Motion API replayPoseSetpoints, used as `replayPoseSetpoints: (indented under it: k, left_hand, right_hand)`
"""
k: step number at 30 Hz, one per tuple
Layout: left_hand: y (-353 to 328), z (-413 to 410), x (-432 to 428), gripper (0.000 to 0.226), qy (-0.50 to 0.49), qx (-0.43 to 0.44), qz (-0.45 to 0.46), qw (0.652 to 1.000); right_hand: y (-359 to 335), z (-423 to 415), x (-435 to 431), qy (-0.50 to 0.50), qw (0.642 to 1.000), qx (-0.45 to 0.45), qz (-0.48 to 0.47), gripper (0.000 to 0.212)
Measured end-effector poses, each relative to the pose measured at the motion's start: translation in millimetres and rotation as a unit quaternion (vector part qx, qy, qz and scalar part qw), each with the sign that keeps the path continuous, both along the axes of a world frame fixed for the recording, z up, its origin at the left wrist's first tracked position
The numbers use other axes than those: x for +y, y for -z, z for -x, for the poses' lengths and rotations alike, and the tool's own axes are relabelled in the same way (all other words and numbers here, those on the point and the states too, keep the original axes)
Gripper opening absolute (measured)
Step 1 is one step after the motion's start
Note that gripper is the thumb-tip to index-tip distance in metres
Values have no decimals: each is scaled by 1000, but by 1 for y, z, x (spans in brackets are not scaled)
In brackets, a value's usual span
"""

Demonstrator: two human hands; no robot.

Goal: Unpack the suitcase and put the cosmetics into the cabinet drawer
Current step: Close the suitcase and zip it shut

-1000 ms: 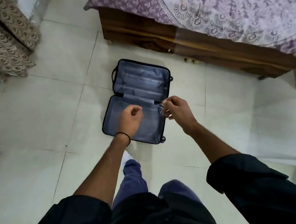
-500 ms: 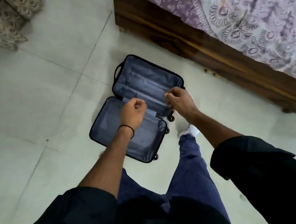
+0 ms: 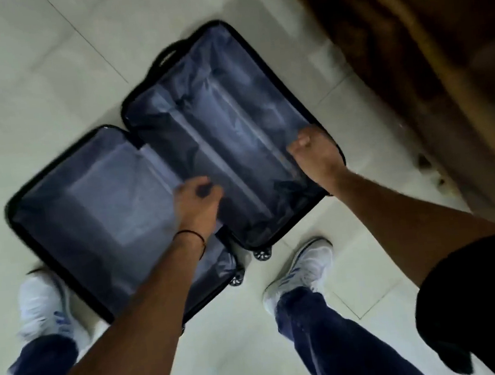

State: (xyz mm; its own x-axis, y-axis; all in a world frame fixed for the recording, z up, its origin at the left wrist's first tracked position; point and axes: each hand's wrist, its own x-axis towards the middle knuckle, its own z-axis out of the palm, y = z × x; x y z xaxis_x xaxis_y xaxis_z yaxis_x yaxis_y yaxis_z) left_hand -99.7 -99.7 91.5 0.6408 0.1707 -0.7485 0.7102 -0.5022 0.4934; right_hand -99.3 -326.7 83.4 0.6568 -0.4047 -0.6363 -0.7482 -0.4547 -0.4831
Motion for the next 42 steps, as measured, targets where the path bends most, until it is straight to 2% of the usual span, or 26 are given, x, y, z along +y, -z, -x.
replayPoseSetpoints:
  k: [1, 2, 3, 5, 8, 11, 14, 17, 21, 25, 27, 31, 34, 38, 42]
  left_hand:
    - [27, -1, 0, 39, -8, -21, -80, 997]
    - [44, -3, 1, 48, -43, -20, -149, 988]
    - [57, -5, 4, 57, -86, -8, -191, 978]
    - [85, -3, 10, 62, -118, 11, -199, 973]
    - [119, 10, 13, 58, -73, 0, -156, 985]
    - [132, 19, 8, 63, -77, -13, -130, 988]
    - [132, 19, 2, 64, -100, -32, -131, 986]
    - [128, 18, 0, 66, -120, -33, -109, 986]
    - [115, 13, 4, 71, -141, 1, -48, 989]
    - [107, 12, 24, 87, -132, 63, 25, 989]
    - [95, 9, 33, 79, -112, 95, 40, 988]
    - [44, -1, 38, 56, -110, 98, 74, 986]
    - [-21, -4, 44, 23, -163, 112, 208, 958]
    - [-97, -4, 77, 31, -174, 123, 338, 917]
    - [-136, -9, 139, 44, -219, 85, 418, 878]
  right_hand:
    - [26, -5, -9, -15, 1000, -10, 25, 18]
    - [47, -10, -15, -34, 998, -22, 51, 12]
    - [66, -15, -19, -54, 995, -35, 82, 17]
    - [98, -26, -23, -83, 986, -43, 141, 52]
    - [128, -43, -25, -107, 970, -48, 214, 67]
    - [146, -55, -27, -140, 958, 5, 251, 60]
    - [146, -64, -32, -136, 949, -2, 285, 36]
    - [136, -69, -41, -150, 942, 4, 299, 31]
    - [108, -56, -38, -170, 940, -14, 296, 26]
    - [66, -40, -29, -187, 926, -49, 324, 23]
    - [33, -35, -19, -198, 925, -63, 317, 23]
    - [-37, -25, 21, -217, 927, -64, 300, 25]
    - [-93, -15, 69, -210, 933, -68, 285, 23]
    - [-157, 10, 150, -215, 933, -99, 271, 26]
    - [-176, 44, 251, -270, 916, -143, 261, 40]
